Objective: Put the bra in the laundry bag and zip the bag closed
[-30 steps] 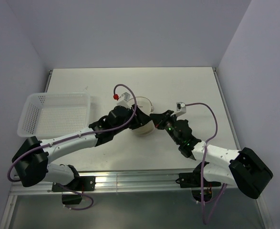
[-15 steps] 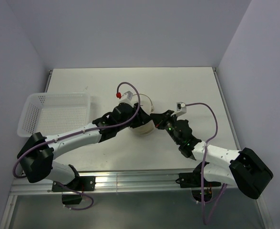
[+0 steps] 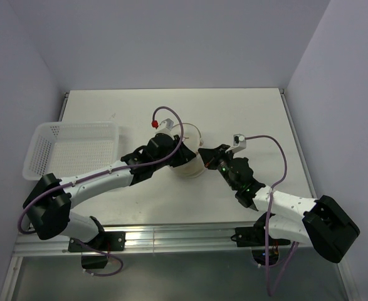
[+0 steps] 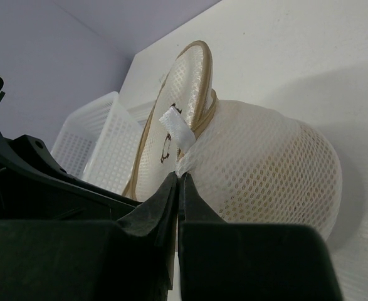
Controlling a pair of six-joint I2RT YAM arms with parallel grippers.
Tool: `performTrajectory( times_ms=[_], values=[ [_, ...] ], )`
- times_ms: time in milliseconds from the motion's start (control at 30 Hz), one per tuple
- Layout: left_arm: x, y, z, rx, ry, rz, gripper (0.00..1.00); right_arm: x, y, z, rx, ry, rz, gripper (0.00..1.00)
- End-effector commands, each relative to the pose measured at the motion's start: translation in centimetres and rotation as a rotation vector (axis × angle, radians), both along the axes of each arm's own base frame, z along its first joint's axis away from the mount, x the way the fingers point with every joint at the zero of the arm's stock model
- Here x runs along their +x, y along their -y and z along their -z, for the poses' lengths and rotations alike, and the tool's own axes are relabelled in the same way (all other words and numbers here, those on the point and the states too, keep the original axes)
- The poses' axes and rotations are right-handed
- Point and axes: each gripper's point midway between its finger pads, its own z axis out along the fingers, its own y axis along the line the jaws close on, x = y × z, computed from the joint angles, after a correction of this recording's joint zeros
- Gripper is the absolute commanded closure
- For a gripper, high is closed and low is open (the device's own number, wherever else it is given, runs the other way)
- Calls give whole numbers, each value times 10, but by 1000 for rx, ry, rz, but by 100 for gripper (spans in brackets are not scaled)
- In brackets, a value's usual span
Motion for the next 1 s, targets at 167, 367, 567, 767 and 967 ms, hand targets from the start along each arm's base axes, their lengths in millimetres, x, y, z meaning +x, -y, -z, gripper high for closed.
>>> performTrajectory(
  times_ms=[167, 367, 567, 767, 967],
  values=[
    [4, 3, -11, -12, 46, 15, 83, 0, 4, -18, 32, 64, 19, 100],
    [2, 1, -10, -5, 49, 22, 100, 0, 5, -17, 31, 63, 24, 100],
    [-6, -4, -5, 4, 51, 44, 100, 2, 5, -17, 30, 60, 33, 100],
    [-18, -26, 17, 59, 48, 43, 100, 5, 3, -27, 38, 79, 13, 100],
    [-22, -60, 17, 105, 96, -39, 100, 6, -1, -32, 71, 83, -52, 100]
  ],
)
